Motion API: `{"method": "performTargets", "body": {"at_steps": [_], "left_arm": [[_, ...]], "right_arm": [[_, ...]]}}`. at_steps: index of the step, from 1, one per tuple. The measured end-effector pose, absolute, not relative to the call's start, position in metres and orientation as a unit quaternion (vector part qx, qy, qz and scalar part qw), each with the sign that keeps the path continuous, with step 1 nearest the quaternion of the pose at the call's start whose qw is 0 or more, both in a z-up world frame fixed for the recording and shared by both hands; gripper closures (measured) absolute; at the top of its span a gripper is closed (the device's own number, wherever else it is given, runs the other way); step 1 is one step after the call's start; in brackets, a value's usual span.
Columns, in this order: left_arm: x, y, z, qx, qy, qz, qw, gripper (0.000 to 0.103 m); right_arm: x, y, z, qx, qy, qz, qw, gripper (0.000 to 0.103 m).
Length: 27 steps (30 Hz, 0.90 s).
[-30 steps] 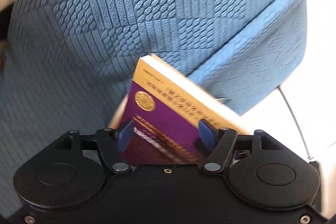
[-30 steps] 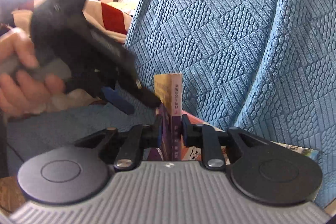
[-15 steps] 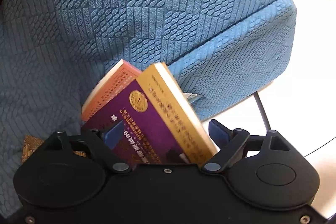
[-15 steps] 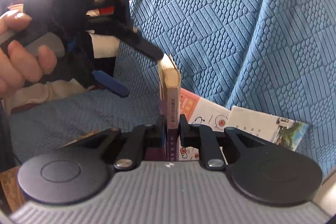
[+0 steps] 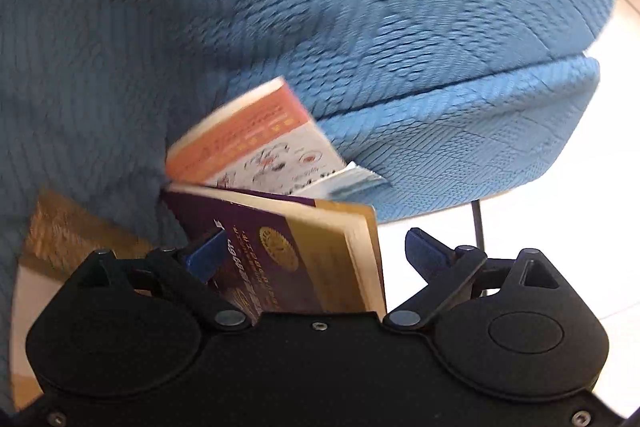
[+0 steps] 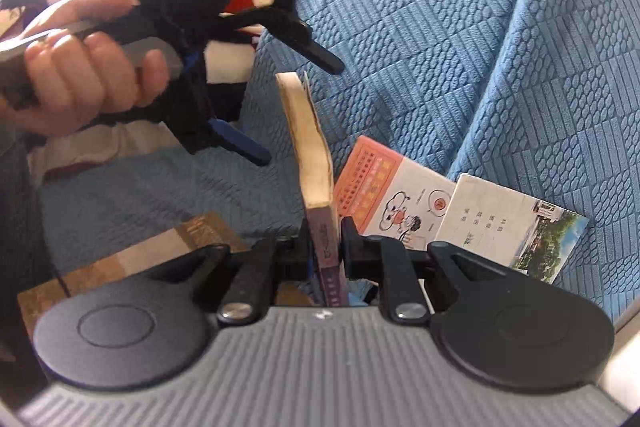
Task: Organize objects
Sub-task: 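Tilt the purple book down toward the seat with both grippers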
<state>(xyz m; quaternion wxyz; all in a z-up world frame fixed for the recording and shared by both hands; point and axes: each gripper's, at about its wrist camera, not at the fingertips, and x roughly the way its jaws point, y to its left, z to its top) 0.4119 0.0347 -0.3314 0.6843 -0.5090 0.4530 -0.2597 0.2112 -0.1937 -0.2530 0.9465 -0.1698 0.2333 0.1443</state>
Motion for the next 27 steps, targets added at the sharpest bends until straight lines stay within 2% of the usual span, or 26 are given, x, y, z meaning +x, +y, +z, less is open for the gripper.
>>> {"method": "performTargets", "body": {"at_steps": [5,13,14,15,16,18,21,27], "left_arm": [[0.416,0.036,-0.359,-0.541,0.486,-0.25,0.639,0.013],[0.413,0.029,-0.379,-0.555,0.524,-0.246,0.598,0.025],[0.412,0.028,-0.379,-0.556,0.526,-0.249,0.593,0.029],[0.412,0.027,-0.38,-0.558,0.53,-0.247,0.589,0.038],[0.411,0.027,-0.382,-0.559,0.537,-0.24,0.585,0.041],[0.409,0.027,-0.384,-0.553,0.549,-0.234,0.581,0.058],[0.407,0.023,-0.382,-0.529,0.563,-0.238,0.589,0.071],[0.401,0.018,-0.378,-0.505,0.575,-0.24,0.597,0.081]], "right_arm": [[0.197,-0.19,-0.256,-0.184,0.236,0.149,0.943,0.087],[0.186,-0.195,-0.266,-0.197,0.235,0.157,0.939,0.085],[0.184,-0.195,-0.267,-0.201,0.234,0.158,0.938,0.085],[0.183,-0.195,-0.269,-0.202,0.233,0.159,0.938,0.085],[0.181,-0.196,-0.27,-0.203,0.233,0.158,0.938,0.084],[0.176,-0.198,-0.273,-0.199,0.235,0.156,0.939,0.083],[0.174,-0.202,-0.276,-0.192,0.236,0.147,0.941,0.082],[0.172,-0.212,-0.273,-0.104,0.261,0.112,0.953,0.074]]}}
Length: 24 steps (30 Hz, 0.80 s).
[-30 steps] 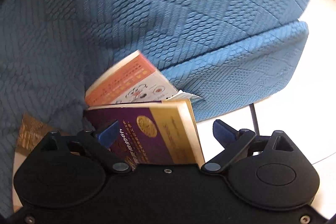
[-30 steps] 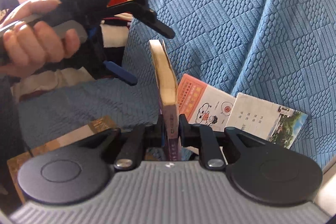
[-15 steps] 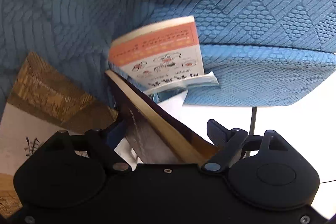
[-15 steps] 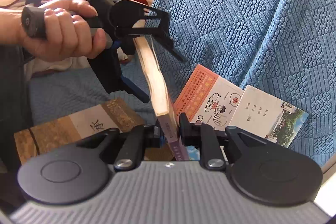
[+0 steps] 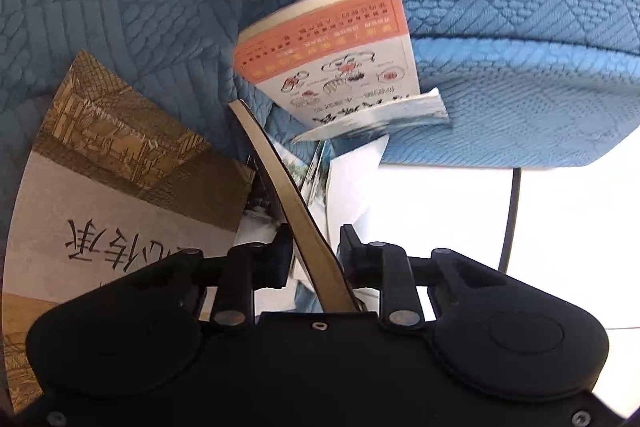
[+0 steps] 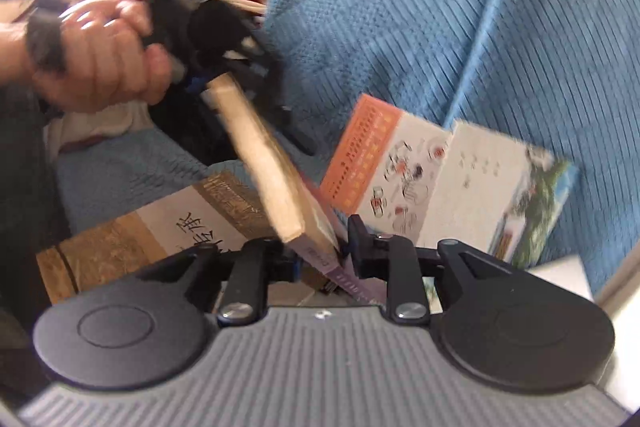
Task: Organize objects
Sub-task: 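Tilt the purple book down toward the seat with both grippers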
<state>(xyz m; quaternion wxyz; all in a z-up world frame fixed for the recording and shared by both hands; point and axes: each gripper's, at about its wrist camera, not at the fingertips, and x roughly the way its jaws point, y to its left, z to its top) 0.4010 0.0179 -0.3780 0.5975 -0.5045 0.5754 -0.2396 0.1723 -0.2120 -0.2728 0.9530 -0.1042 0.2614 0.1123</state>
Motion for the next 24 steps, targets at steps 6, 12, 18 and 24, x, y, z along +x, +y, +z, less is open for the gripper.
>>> {"method": "performTargets", "body": {"at_steps": [6,12,18,24], "left_arm": [[0.393,0.013,-0.378,-0.503,0.586,-0.232,0.592,0.086],[0.393,0.016,-0.379,-0.5,0.588,-0.224,0.595,0.091],[0.393,0.013,-0.375,-0.486,0.588,-0.23,0.604,0.089],[0.393,0.009,-0.374,-0.48,0.589,-0.235,0.605,0.089]], "right_arm": [[0.156,-0.213,-0.277,0.0,0.3,0.048,0.953,0.06],[0.136,-0.235,-0.283,0.115,0.362,0.029,0.925,0.057],[0.116,-0.282,-0.306,0.308,0.357,-0.023,0.882,0.054],[0.126,-0.304,-0.347,0.51,0.322,-0.014,0.797,0.037]]}}
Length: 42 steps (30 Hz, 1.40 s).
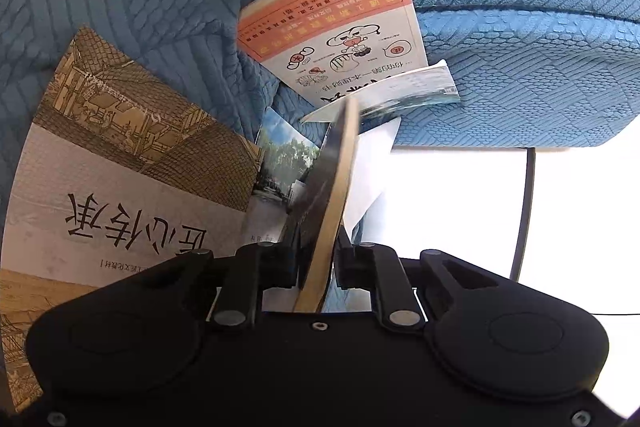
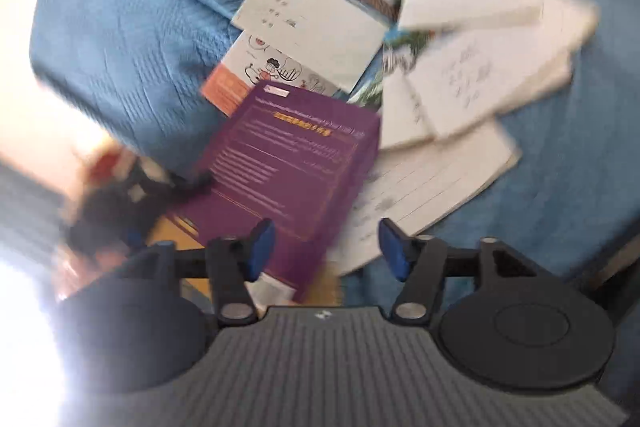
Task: Organize objects
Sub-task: 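Tilt the purple book down toward the seat with both grippers, then lower the purple book flat onto the tan book with both grippers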
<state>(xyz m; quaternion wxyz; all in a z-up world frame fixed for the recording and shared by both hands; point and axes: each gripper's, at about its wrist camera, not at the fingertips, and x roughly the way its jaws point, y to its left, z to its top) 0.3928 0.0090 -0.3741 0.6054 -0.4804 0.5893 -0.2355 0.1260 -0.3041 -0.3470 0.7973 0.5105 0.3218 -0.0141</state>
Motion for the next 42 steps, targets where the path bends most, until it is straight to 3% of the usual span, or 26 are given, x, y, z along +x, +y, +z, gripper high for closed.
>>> {"method": "performTargets", "body": {"at_steps": [7,21,26,29,31,33,42], "left_arm": [[0.392,0.008,-0.371,-0.47,0.592,-0.237,0.611,0.089],[0.393,0.006,-0.372,-0.465,0.594,-0.239,0.612,0.089],[0.392,0.004,-0.369,-0.453,0.593,-0.239,0.621,0.089],[0.391,0.005,-0.363,-0.434,0.588,-0.238,0.639,0.09],[0.391,0.008,-0.355,-0.414,0.583,-0.234,0.659,0.09],[0.389,0.012,-0.347,-0.394,0.581,-0.23,0.674,0.09],[0.358,0.024,-0.317,-0.406,0.551,-0.248,0.685,0.087]], "right_arm": [[0.131,-0.288,-0.386,0.649,0.308,-0.011,0.695,0.024],[0.132,-0.27,-0.41,0.738,0.259,0.011,0.623,0.025],[0.139,-0.27,-0.407,0.728,0.258,0.013,0.635,0.035],[0.137,-0.27,-0.405,0.721,0.26,0.003,0.643,0.046],[0.132,-0.271,-0.399,0.716,0.243,0.002,0.655,0.062],[0.128,-0.273,-0.387,0.702,0.228,0.014,0.675,0.069],[0.126,-0.286,-0.316,0.609,0.241,0.062,0.753,0.071]]}}
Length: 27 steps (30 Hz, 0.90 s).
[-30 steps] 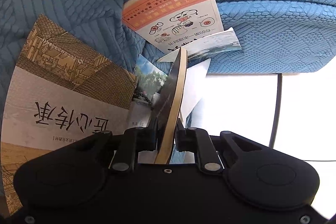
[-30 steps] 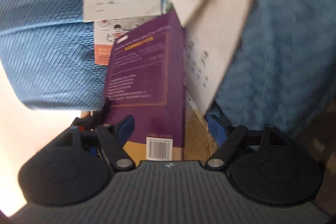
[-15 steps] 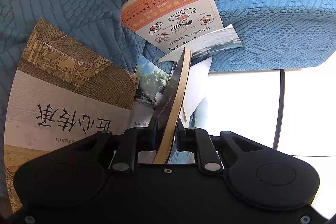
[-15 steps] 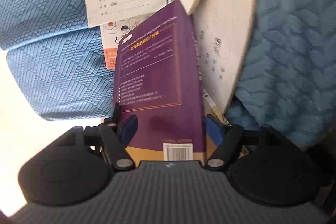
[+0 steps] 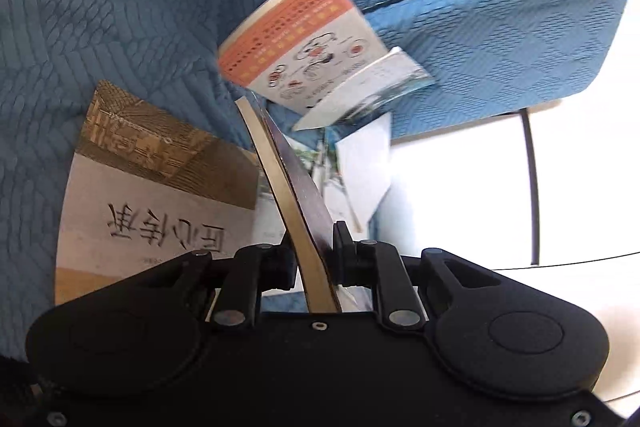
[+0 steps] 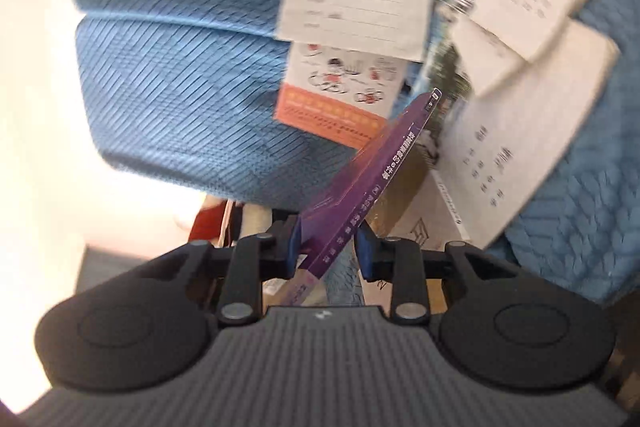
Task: Organize objects
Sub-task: 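Lower the purple book flat onto the tan book with both grippers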
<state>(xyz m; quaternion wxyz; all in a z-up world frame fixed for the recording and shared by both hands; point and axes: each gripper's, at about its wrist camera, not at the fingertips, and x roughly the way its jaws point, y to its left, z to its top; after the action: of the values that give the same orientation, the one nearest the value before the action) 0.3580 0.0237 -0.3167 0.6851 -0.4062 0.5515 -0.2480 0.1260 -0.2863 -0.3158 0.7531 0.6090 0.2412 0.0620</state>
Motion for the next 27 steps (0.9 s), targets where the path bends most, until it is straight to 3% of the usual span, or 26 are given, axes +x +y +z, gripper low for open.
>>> {"method": "performTargets", "body": {"at_steps": [18,27], "left_arm": [[0.286,0.063,-0.192,-0.411,0.459,-0.234,0.752,0.085],[0.254,0.088,-0.212,-0.414,0.451,-0.203,0.764,0.084]], "right_arm": [[0.134,-0.271,-0.208,0.538,0.245,0.163,0.79,0.071],[0.136,-0.253,-0.228,0.537,0.28,0.189,0.773,0.071]]}}
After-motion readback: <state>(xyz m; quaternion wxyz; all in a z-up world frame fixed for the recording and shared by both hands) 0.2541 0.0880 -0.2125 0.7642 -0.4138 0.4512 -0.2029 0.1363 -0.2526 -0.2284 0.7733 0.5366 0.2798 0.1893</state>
